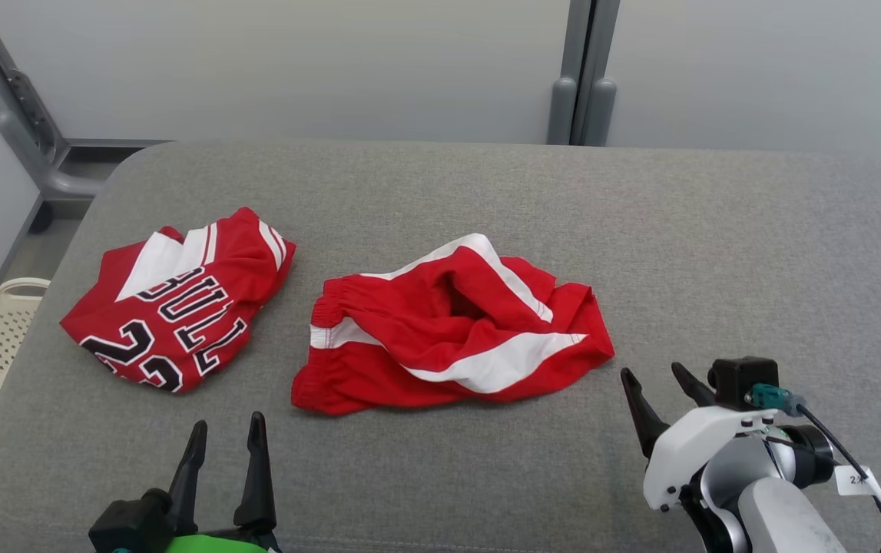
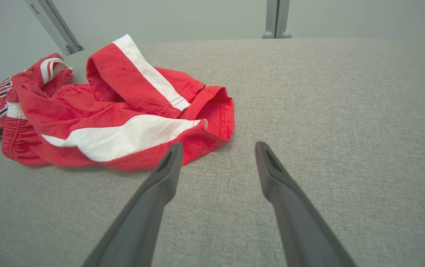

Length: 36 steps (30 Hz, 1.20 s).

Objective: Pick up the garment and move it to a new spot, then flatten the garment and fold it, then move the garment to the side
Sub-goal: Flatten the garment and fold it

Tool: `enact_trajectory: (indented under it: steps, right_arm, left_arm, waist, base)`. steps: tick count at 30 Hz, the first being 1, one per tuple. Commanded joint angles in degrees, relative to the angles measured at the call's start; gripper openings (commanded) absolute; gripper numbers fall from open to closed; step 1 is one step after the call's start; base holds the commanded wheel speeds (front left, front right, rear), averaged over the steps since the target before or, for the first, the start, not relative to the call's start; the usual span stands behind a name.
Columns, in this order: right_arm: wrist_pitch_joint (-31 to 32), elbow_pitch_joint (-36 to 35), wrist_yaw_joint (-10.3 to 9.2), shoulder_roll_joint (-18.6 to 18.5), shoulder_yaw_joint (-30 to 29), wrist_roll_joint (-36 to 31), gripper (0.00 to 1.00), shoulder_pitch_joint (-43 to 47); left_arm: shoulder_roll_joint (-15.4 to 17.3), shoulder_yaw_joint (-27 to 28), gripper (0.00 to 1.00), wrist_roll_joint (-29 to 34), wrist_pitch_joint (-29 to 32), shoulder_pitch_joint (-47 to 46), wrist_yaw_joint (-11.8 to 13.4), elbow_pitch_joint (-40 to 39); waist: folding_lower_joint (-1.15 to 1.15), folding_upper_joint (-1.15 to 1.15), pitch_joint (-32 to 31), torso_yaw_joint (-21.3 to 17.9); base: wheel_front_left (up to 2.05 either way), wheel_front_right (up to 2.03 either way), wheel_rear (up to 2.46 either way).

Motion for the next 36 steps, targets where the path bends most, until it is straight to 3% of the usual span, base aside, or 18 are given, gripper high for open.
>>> enact_trajectory:
  steps: [1,11,18,28,29,30,34,35,36]
  right_arm:
    - [0.9,0.6,0.00,-0.2,-0.4,-0.5,1.00,-1.6]
    - [8.1,7.8,0.00,-0.2,-2.8,-1.6,1.00,-10.9]
    - [12.9,16.5,0.00,-0.2,-4.3,-0.3,1.00,-16.9]
    - [12.2,24.6,0.00,-0.2,-4.2,-0.3,0.99,-20.6]
    - [12.1,25.2,0.00,-0.2,-4.2,-0.4,0.94,-20.8]
    - [11.9,25.7,0.00,-0.2,-4.2,-0.4,0.76,-21.0]
    - [11.3,27.2,0.00,-0.2,-4.2,-0.3,0.28,-22.0]
    - [11.3,27.2,0.00,-0.2,-4.2,-0.3,0.28,-22.0]
    - [11.1,27.6,0.00,-0.2,-4.1,-0.1,0.09,-22.1]
  left_arm:
    - [0.5,-0.4,1.00,0.7,0.0,-0.7,0.2,0.0]
    - [0.4,-2.4,1.00,1.7,0.8,-2.1,0.3,0.2]
    - [-0.1,-4.4,1.00,2.2,1.2,-3.1,0.3,1.1]
    - [0.1,-5.4,1.00,2.0,0.9,-3.6,-0.1,1.7]
    - [0.2,-5.5,1.00,2.0,0.9,-3.6,-0.1,1.8]
    - [0.2,-5.6,1.00,1.9,0.9,-3.6,-0.1,1.9]
    - [0.4,-5.7,1.00,1.6,0.9,-3.6,0.0,2.2]
    - [0.4,-5.7,1.00,1.6,0.9,-3.6,0.0,2.2]
    - [0.4,-5.7,1.00,1.5,0.9,-3.6,0.1,2.2]
  waist:
    - [0.00,0.00,0.0,1.2]
    - [0.00,0.00,1.6,4.6]
    - [0.00,0.00,3.1,7.1]
    - [0.00,0.00,4.2,9.0]
    - [0.00,0.00,4.2,9.1]
    - [0.00,0.00,4.2,9.2]
    - [0.00,0.00,4.1,9.3]
    - [0.00,0.00,4.1,9.3]
    - [0.00,0.00,4.0,9.3]
  base:
    - [0.00,0.00,0.00]
    - [0.00,0.00,0.00]
    - [0.00,0.00,0.00]
    - [0.00,0.00,0.00]
    - [0.00,0.00,0.00]
    - [0.00,0.00,0.00]
    - [0.00,0.00,0.00]
    - [0.00,0.00,0.00]
    - [0.00,0.00,0.00]
